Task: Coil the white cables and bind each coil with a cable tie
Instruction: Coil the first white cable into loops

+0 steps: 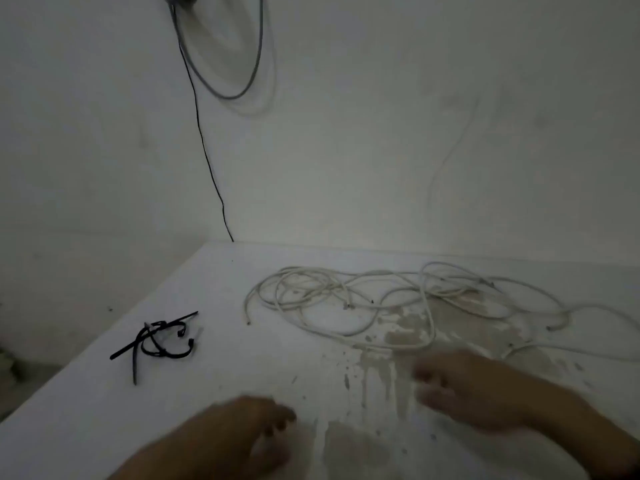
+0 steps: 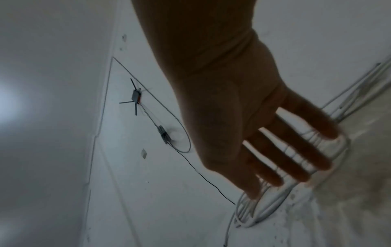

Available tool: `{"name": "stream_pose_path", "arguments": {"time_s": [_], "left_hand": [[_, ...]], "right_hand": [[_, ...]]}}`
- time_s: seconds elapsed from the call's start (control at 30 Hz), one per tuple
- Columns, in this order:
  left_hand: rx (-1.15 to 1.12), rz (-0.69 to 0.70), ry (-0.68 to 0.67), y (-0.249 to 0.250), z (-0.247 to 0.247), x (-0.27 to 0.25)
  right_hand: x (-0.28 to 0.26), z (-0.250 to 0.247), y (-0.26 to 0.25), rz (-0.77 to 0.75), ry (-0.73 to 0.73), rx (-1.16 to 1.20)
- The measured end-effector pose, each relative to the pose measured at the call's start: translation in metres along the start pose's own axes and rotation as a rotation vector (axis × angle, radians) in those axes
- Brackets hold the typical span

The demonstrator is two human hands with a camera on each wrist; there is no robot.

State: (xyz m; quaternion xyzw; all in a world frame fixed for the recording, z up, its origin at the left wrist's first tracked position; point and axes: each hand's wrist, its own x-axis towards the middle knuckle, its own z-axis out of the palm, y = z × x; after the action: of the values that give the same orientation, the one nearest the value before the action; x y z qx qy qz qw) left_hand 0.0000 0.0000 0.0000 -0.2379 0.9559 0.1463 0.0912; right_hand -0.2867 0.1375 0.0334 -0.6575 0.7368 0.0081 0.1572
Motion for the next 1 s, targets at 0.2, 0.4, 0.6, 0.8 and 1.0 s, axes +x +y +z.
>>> {"name": "stream_pose_path", "arguments": {"time_s": [0.2,0.4,0.6,0.8,1.0], "left_hand": [[-0.145,-0.014,0.285,-0.042,-0.039,0.059],[-0.162,-0.08,0.531,-0.088,-0.042,0.118],[-0.062,0.012,0.508,-0.103,-0.034,0.148],[-0.153,0.083,0.769,-0.085,-0.046,0.16],[-0.676,0.014,0.836,-0.042,-0.094,0.165]], "right_hand": [[0.141,-0.002,-0.053,-0.173,0.245,0.229],[0.213,0.021,-0.08,-0.078,0.188,0.013],[0.217,0.014,-0.068,-0.133,0.163,-0.073],[0.175,-0.046,-0.037,-0.276,0.494,0.159],[0.117,-0.115,0.001,-0.182,0.938,0.44]]}}
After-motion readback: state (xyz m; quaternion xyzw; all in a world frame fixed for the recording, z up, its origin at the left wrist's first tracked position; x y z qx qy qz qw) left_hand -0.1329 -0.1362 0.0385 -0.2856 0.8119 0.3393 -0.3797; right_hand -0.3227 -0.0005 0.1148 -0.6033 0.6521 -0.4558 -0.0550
